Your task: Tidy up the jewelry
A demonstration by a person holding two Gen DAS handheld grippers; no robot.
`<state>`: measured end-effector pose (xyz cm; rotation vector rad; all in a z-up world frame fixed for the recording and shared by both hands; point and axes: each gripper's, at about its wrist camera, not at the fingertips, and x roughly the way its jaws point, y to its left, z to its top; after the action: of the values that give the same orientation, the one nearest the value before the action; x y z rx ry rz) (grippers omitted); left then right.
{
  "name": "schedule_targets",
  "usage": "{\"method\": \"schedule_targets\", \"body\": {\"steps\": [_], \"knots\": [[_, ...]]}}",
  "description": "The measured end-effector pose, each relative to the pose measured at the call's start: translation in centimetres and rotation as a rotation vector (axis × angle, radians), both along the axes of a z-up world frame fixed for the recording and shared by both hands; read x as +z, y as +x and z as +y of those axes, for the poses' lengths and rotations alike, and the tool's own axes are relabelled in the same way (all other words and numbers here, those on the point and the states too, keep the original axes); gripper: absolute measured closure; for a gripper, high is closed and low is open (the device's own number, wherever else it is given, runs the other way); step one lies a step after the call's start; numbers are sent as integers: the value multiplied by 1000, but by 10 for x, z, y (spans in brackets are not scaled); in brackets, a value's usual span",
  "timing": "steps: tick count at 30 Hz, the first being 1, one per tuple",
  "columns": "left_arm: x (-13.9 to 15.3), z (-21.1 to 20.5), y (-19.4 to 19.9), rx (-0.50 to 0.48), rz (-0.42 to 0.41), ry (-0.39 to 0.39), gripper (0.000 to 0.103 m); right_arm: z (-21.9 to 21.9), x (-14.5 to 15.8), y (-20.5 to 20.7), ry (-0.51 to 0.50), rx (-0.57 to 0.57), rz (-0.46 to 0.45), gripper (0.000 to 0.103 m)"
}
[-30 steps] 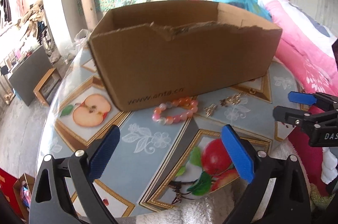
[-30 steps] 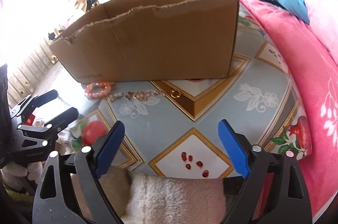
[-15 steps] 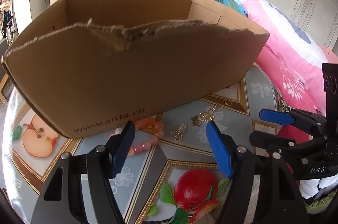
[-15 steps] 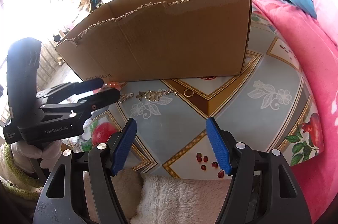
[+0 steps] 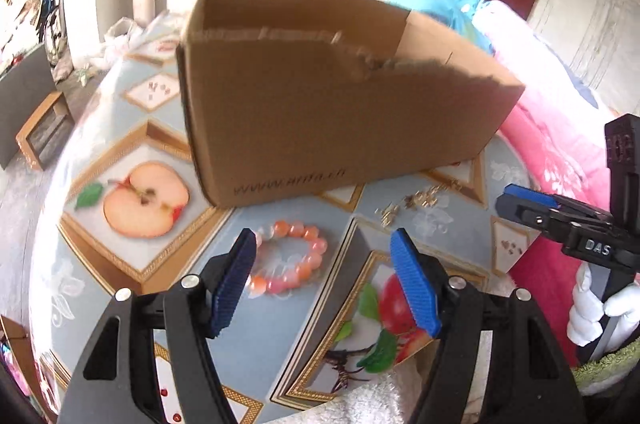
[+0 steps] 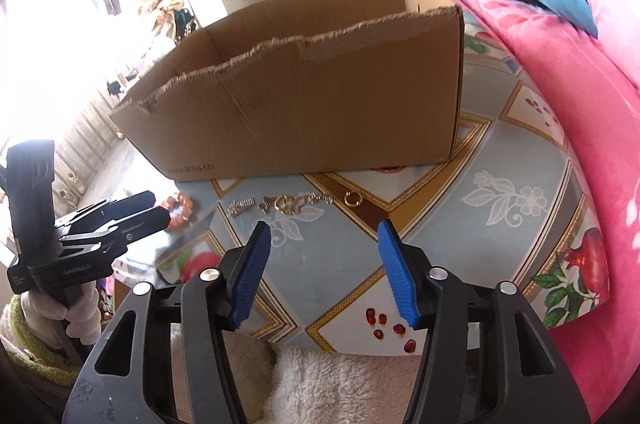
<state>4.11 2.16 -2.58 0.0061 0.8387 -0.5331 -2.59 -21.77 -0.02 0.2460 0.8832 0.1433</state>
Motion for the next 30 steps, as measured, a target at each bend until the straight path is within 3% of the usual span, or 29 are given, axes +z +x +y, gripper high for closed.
{"method": "schedule_targets", "body": {"steps": [6,13,19,25,30], "knots": [[22,-14,6,-29,-90,-40,35,-6,19,8,23,-5,-71,65],[29,-18,16,-9,-125,-62,35,-16,33,26,26,-29,-120,74],[32,-21,15,-2,-148,-32,35,-21,33,34,44,-46,-142,75],[23,-35,4,-40,-158,43,35,-19,24,25,3,-32,-111,75],[10,-53,-3,-93,-113,62,37,-13,4,18,-50,-8,-39,75]]}}
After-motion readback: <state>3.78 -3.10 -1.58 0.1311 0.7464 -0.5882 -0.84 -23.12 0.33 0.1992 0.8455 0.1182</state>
